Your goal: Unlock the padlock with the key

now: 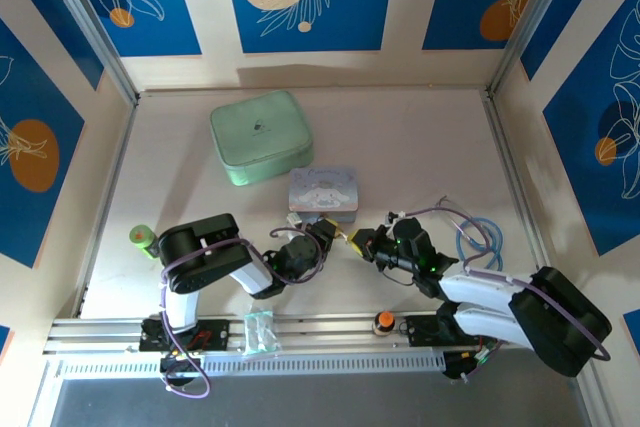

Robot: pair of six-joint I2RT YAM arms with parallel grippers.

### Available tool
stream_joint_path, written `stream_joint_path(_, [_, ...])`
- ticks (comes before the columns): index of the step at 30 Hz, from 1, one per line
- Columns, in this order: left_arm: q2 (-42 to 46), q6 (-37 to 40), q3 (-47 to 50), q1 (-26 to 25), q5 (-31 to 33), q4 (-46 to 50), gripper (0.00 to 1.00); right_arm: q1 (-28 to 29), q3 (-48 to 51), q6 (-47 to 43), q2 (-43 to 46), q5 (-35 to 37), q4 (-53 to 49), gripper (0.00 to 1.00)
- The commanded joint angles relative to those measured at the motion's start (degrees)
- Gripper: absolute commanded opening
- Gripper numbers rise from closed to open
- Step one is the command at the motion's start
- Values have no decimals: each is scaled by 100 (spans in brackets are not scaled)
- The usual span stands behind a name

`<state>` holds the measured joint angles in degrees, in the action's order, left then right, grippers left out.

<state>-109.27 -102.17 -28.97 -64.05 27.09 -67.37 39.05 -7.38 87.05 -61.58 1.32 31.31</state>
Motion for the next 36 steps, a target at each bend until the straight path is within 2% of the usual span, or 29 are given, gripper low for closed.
stream_joint_path(1, [-61, -178, 38, -55, 78, -505, 0, -23, 50, -99, 103, 152, -420, 0])
stream_joint_path(5, [18, -198, 14, -55, 16, -281, 0, -38, 35, -157, 60, 146, -227, 0])
stream_joint_path(16, [-125, -270, -67, -82, -46, -453, 0, -47, 22, -192, -13, 125, -2, 0])
stream_joint_path(25, [-138, -255, -49, -99, -133, -669, 0, -29, -132, -162, -701, 22, 742, 0])
stream_joint_path(36, [-421, -368, -105, -169, -249, -961, 0, -90, -38, -211, -459, 45, 853, 0])
